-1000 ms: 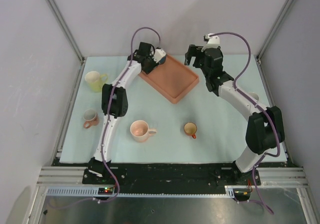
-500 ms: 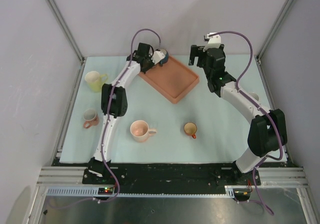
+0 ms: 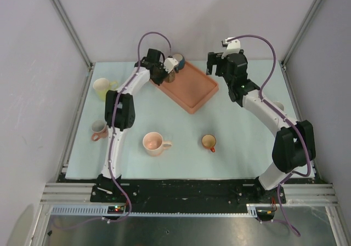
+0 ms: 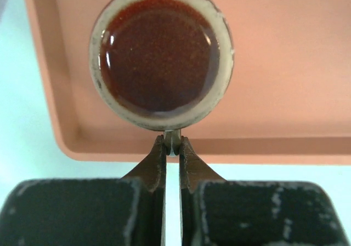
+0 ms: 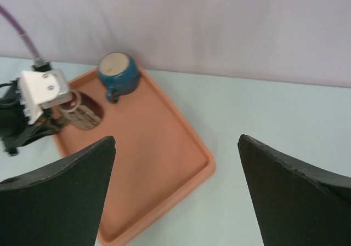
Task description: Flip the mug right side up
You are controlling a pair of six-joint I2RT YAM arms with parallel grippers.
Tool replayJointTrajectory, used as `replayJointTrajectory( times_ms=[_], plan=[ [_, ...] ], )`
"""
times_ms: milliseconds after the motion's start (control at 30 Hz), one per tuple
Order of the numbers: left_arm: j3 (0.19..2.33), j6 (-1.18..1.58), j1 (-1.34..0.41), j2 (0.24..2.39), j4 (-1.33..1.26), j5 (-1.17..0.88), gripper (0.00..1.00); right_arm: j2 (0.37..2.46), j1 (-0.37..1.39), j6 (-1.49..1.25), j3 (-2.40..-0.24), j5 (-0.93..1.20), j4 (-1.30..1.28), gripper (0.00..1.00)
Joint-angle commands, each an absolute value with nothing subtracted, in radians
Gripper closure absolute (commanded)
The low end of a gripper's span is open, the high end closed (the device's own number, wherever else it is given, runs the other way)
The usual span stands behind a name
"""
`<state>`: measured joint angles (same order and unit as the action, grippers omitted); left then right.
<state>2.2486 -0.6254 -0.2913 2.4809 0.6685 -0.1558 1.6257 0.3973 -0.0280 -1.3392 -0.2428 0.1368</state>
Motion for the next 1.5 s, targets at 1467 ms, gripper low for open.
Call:
replayJointTrajectory(
  times_ms=[1467],
  plan=[
    [2.473,-0.168,-0.337,2.086,0.857,-0.684,1.00,1.932,0.321,-0.998,-1.546,0.457,0.659,0.05]
  ],
)
